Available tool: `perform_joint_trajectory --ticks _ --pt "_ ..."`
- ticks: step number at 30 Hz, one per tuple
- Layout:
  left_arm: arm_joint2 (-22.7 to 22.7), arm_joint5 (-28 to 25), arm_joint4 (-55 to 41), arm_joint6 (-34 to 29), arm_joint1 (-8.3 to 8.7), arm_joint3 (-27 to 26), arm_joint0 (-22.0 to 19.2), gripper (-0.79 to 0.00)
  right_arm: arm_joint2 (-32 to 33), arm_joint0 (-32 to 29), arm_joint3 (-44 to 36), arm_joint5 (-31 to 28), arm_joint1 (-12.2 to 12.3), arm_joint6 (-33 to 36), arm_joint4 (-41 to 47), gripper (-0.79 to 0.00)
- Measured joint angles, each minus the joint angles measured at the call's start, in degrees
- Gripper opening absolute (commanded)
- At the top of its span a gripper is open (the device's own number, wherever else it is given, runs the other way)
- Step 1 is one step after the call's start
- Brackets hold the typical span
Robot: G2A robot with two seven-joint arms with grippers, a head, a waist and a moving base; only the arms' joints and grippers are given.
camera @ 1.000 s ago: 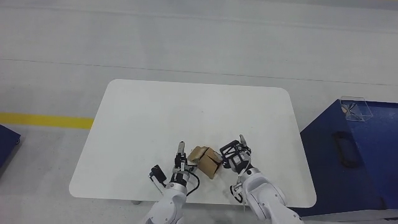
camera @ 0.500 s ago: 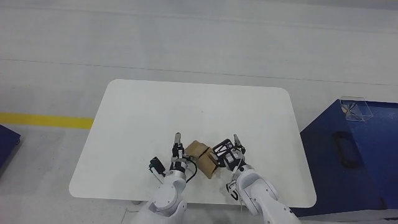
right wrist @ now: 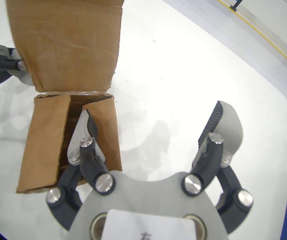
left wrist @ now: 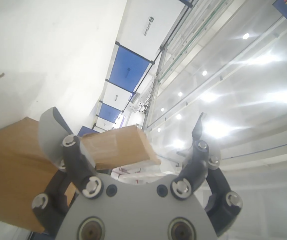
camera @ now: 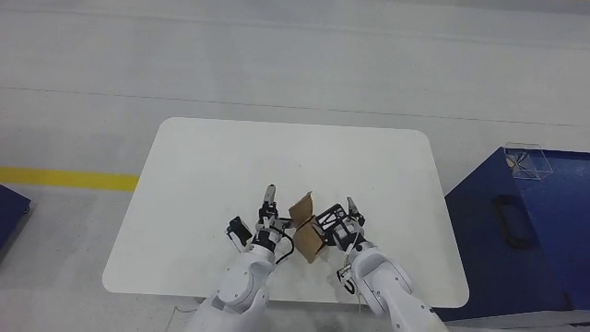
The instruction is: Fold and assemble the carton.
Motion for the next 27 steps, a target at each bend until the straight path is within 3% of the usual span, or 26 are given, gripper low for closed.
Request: perform_joint_trajectory --ticks 6,16,19,23,27 --pt "0.04 -0.08 5.56 -4.21 0.56 -0.81 1.95 0.000 1.69 -0.73 -0.49 0.56 0.07 -0.24 0.00 0.000" --pt "-0.04 1.89 6.66 -1.38 0.27 -2.83 3.54 0.000 12.19 -5.15 -6.45 0.45 1.44 0.90 2.21 0.000" --pt "-0.04 2.90 6.98 1.65 -0.04 -3.00 2.96 0.000 16.68 -8.19 -9.12 -2.36 2.13 3.13 3.91 0.000" --pt "0.87 5.92 7.09 3.25 -0.57 -2.43 1.34 0.000 20.55 -11.96 -11.44 -11.07 3.02 9.00 6.62 0.000" --pt "1.43 7.51 7.09 2.22 -0.80 -2.36 0.87 0.000 20.11 -11.75 -10.34 -15.25 3.19 11.88 6.95 0.000"
